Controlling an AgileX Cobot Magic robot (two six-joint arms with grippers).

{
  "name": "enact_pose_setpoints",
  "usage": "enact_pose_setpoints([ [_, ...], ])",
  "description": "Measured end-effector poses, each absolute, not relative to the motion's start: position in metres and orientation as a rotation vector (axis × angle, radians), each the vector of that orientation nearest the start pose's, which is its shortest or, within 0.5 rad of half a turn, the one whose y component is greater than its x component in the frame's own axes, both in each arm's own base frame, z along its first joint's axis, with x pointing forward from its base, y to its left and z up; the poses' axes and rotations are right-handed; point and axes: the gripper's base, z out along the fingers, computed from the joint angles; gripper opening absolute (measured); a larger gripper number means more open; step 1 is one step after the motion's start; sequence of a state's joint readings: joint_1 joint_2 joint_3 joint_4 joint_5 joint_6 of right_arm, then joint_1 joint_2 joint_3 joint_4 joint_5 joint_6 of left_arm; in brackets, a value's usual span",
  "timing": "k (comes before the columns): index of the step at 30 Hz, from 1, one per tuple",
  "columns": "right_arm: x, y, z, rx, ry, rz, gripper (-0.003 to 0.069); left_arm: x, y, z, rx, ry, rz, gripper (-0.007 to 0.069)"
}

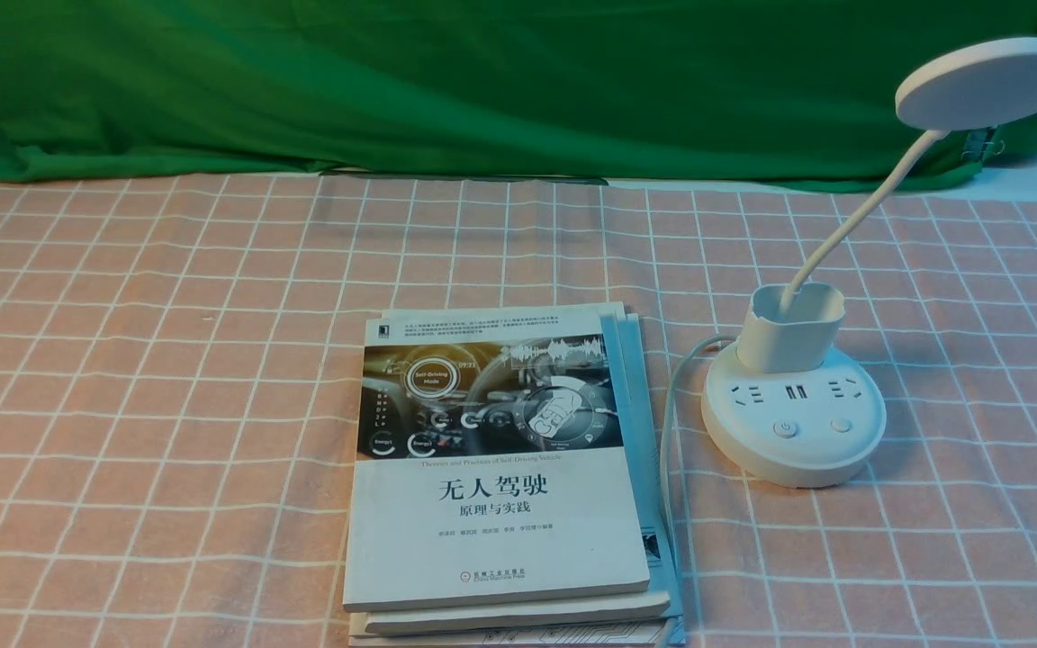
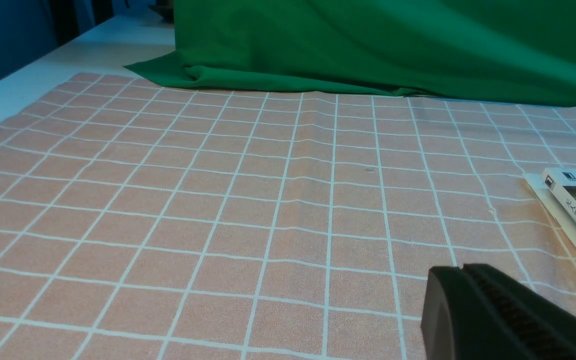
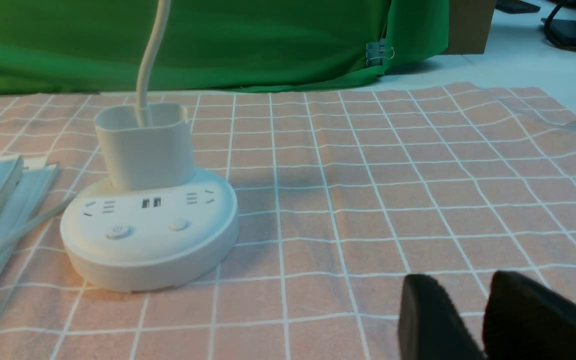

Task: Turn on the table lamp on the pink coffee tablecloth with your hand.
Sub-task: 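Press the button on the base of the white desk lamp with the right gripper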

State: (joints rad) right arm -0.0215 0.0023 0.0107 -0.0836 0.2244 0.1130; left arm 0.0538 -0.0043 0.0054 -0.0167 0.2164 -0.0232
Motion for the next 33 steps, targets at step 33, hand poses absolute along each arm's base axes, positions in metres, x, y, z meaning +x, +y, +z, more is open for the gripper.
enact_pose_setpoints([
  [33, 0.0566, 0.0023, 0.193, 0.724, 1.563, 0.675, 0.0238, 0.0555, 0.0027, 0.192, -0.077, 1.699, 0.008, 0.0021],
])
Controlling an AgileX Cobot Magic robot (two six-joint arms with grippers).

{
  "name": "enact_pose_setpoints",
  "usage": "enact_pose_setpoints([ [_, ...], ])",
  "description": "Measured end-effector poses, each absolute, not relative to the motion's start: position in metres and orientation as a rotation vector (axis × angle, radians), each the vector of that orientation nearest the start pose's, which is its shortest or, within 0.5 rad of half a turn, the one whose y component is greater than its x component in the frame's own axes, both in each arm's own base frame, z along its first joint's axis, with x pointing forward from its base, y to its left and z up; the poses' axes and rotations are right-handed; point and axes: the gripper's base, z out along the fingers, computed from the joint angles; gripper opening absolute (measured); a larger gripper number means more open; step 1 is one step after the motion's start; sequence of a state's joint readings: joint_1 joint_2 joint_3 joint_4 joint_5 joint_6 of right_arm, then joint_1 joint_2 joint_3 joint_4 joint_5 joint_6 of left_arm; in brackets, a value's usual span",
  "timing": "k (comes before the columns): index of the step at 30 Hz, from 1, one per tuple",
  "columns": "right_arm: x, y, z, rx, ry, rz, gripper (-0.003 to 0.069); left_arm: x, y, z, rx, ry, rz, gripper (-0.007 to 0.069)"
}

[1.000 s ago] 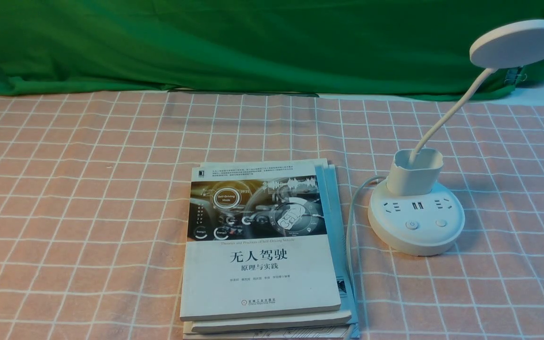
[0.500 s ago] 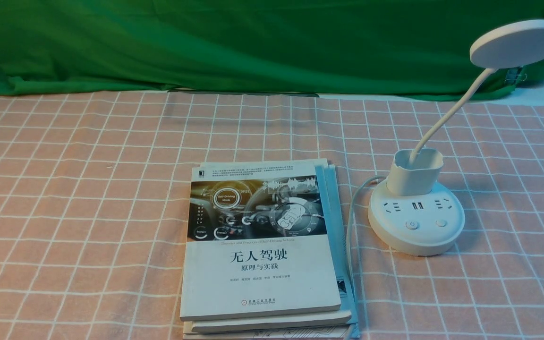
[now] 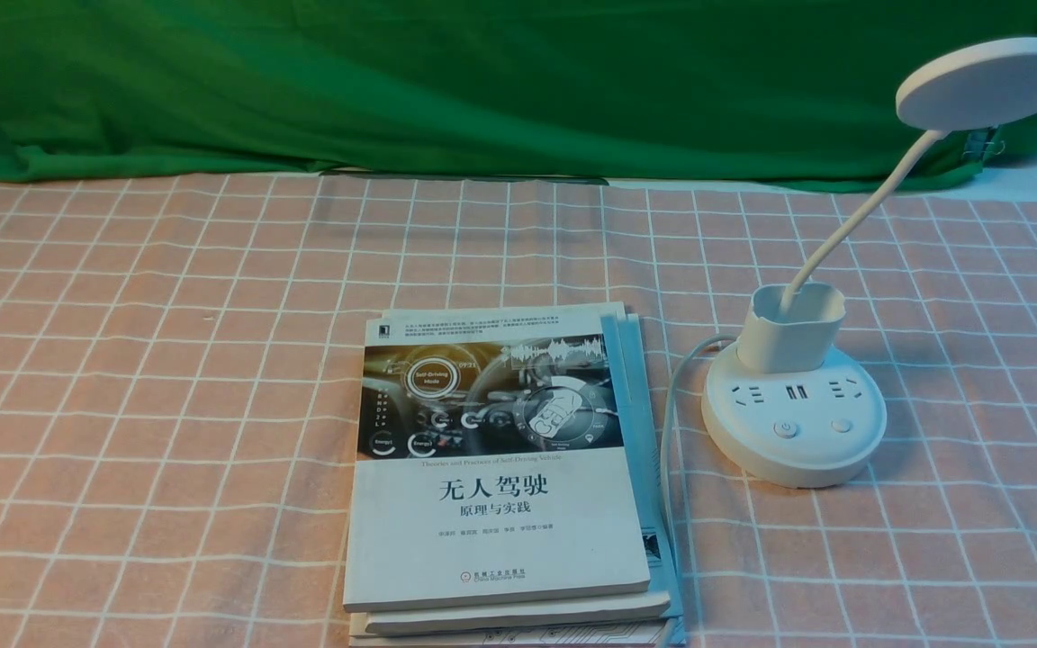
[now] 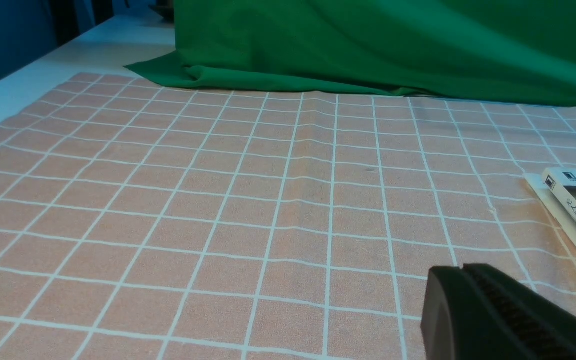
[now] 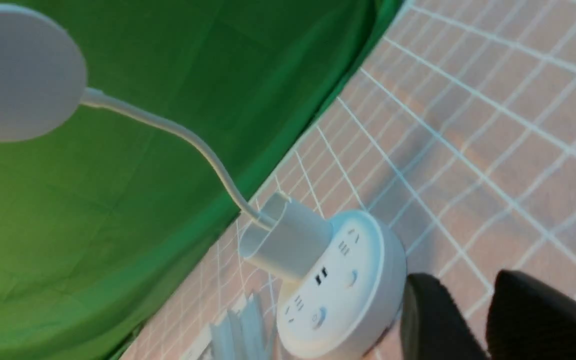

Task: Turn on the table lamp on the pink coffee tablecloth with your hand.
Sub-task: 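Press the button on the base of the white desk lamp with the right gripper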

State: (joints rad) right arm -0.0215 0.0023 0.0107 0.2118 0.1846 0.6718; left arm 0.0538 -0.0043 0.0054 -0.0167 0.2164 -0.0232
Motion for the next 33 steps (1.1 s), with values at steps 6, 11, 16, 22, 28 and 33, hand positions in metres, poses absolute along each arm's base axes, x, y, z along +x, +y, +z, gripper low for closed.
enact_pose_setpoints([
  [6, 0.056, 0.002, 0.213, 0.481, 1.589, 0.475, 0.0141, 0.056, 0.003, 0.192, -0.077, 1.699, 0.008, 0.0021],
  [11, 0.061, 0.004, 0.261, 0.252, 1.67, 0.281, 0.0031, 0.056, 0.003, 0.192, -0.077, 1.699, 0.008, 0.0021],
  [16, 0.086, 0.008, 0.309, -0.002, 1.907, 0.118, 0.0029, 0.056, 0.003, 0.192, -0.077, 1.699, 0.008, 0.0021],
  [22, 0.129, 0.013, 0.344, -0.22, 2.242, 0.105, 0.0029, 0.056, 0.003, 0.192, -0.077, 1.699, 0.008, 0.0021],
  [28, 0.159, 0.031, 0.343, -0.412, 2.355, 0.16, 0.0029, 0.056, 0.003, 0.192, -0.077, 1.699, 0.008, 0.0021],
  [33, 0.18, 0.042, 0.324, -0.496, 2.464, 0.192, 0.0029, 0.056, 0.003, 0.192, -0.077, 1.699, 0.008, 0.0021],
])
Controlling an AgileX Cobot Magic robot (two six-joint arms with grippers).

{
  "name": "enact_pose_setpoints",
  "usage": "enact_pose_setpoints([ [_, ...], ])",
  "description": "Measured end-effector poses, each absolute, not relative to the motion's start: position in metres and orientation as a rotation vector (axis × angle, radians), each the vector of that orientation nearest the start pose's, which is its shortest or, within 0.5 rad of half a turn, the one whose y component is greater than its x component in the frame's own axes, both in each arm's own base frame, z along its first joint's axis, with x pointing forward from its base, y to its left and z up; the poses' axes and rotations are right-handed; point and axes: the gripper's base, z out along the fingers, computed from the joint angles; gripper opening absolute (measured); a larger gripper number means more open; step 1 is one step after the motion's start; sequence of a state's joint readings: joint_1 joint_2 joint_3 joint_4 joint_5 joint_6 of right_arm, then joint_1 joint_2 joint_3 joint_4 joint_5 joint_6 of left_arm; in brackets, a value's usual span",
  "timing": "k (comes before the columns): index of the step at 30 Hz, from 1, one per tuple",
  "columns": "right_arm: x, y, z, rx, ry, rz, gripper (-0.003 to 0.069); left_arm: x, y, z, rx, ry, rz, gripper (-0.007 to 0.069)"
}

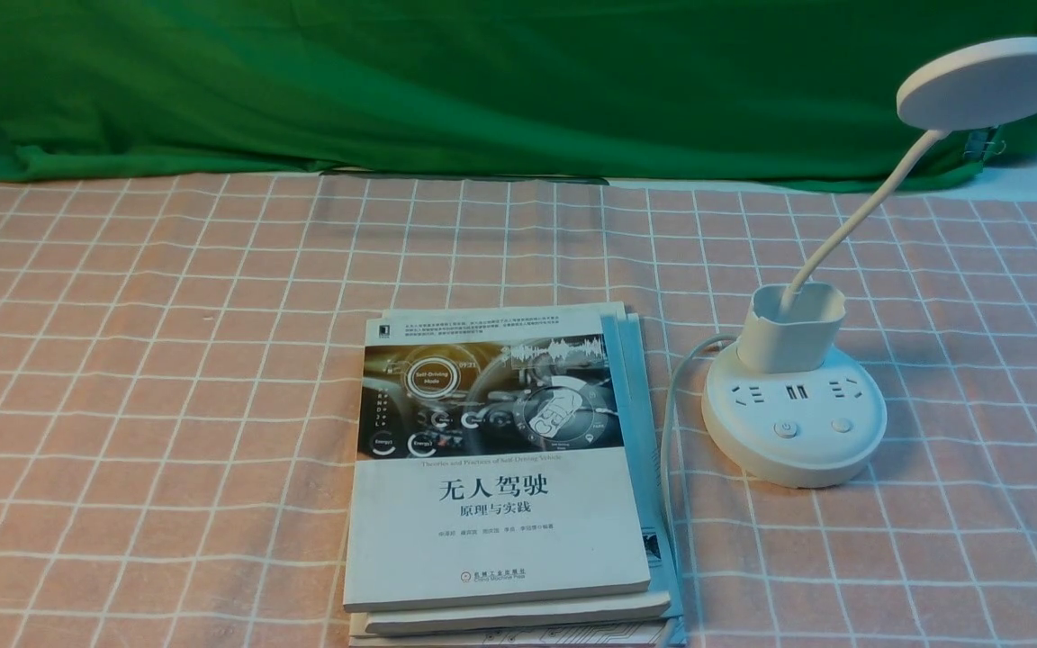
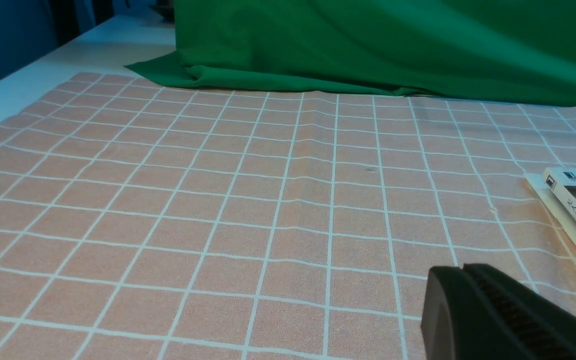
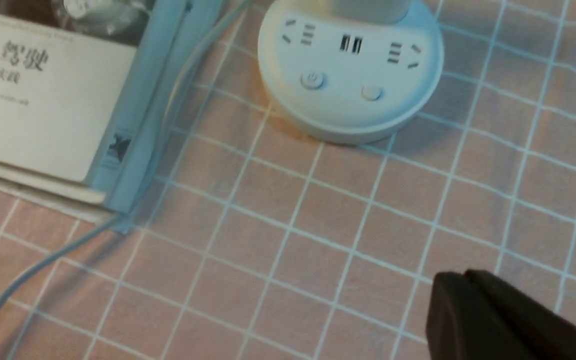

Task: Turn on the table lamp on the pink coffee tablecloth with your hand.
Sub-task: 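Press the button on the base of the white desk lamp with the right gripper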

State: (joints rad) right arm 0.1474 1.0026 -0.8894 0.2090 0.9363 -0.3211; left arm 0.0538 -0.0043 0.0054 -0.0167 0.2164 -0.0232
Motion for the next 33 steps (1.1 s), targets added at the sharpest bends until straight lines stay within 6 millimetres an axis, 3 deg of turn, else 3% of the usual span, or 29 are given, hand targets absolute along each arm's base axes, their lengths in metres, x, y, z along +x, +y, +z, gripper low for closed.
enact_pose_setpoints([
  [9, 0.224, 0.057, 0.281, -0.544, 2.6, 0.208, 0.0029, 0.056, 0.003, 0.192, -0.077, 1.699, 0.008, 0.0021],
  [15, 0.251, 0.081, 0.254, -0.597, 2.571, 0.184, 0.0029, 0.056, 0.003, 0.192, -0.077, 1.699, 0.008, 0.0021],
  [20, 0.275, 0.085, 0.229, -0.562, 2.555, 0.142, 0.0029, 0.056, 0.003, 0.192, -0.077, 1.701, 0.008, 0.0021],
  [28, 0.299, 0.091, 0.196, -0.534, 2.531, 0.12, 0.003, 0.056, 0.003, 0.192, -0.073, 1.699, 0.013, 0.0021],
  [33, 0.306, 0.091, 0.186, -0.557, 2.512, 0.087, 0.003, 0.056, 0.003, 0.192, -0.072, 1.698, 0.014, 0.0021],
])
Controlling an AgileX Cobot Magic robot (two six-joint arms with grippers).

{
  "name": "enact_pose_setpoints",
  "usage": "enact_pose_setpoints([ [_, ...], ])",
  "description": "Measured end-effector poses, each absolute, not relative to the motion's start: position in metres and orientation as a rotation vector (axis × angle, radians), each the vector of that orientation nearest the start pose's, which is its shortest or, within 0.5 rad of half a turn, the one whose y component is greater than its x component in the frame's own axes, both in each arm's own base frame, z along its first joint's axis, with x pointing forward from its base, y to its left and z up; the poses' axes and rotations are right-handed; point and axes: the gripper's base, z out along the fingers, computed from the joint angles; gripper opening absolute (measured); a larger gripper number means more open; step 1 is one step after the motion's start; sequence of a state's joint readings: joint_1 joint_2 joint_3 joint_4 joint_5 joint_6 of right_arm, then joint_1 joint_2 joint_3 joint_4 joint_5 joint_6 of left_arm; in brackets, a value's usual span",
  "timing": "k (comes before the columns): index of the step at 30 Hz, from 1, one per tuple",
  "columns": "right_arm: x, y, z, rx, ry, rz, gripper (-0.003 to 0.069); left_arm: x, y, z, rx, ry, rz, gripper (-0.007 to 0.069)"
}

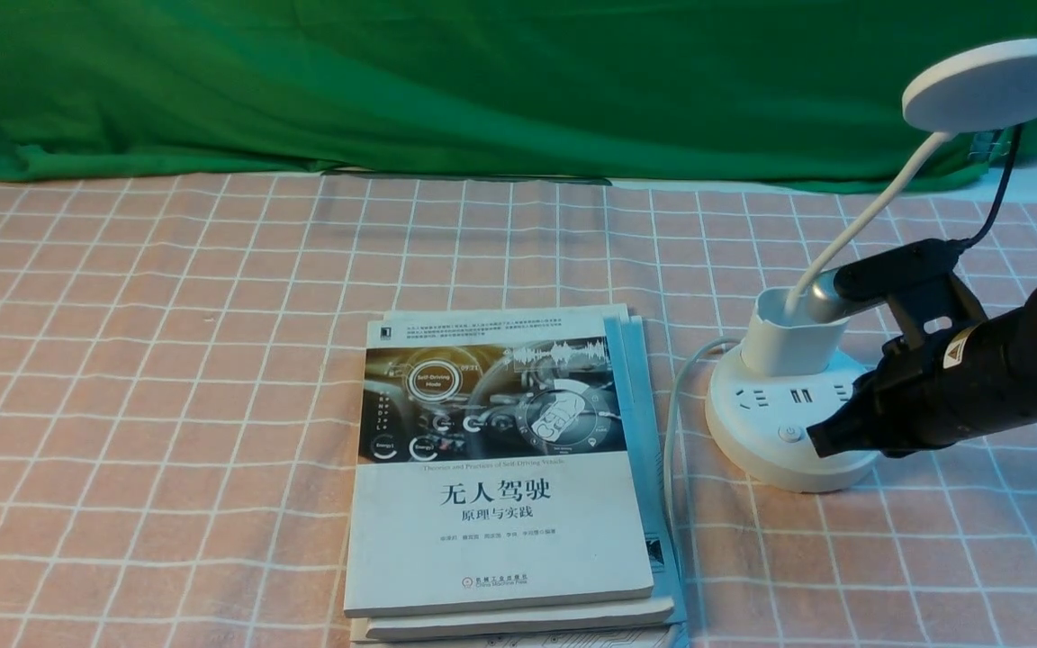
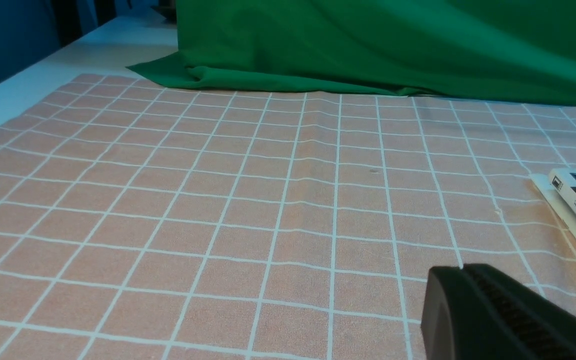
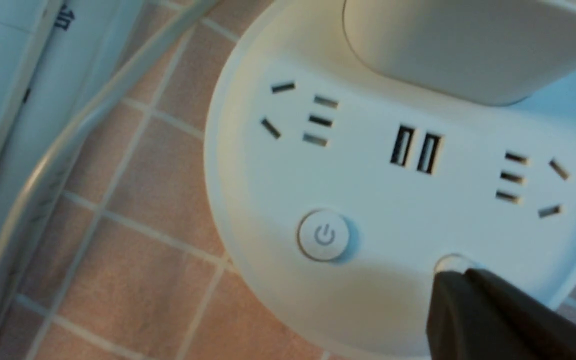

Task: Turn on the table lamp on the pink coffee tablecloth with your hand.
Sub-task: 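Press the button on the base of the white desk lamp with the right gripper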

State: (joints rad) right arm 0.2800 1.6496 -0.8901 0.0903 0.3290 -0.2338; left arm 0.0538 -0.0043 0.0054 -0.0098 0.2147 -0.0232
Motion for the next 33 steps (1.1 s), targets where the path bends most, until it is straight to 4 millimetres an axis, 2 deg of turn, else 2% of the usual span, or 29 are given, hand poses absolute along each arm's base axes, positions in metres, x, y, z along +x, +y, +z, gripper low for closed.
enact_pose_setpoints([
  [26, 0.321, 0.093, 0.167, -0.574, 2.475, 0.043, 0.003, 0.056, 0.003, 0.192, -0.071, 1.697, 0.015, 0.0021],
  [31, 0.318, 0.092, 0.174, -0.545, 2.47, 0.052, 0.003, 0.056, 0.003, 0.192, -0.071, 1.697, 0.015, 0.0021],
  [33, 0.309, 0.089, 0.185, -0.531, 2.479, 0.057, 0.003, 0.056, 0.003, 0.192, -0.071, 1.697, 0.015, 0.0021],
])
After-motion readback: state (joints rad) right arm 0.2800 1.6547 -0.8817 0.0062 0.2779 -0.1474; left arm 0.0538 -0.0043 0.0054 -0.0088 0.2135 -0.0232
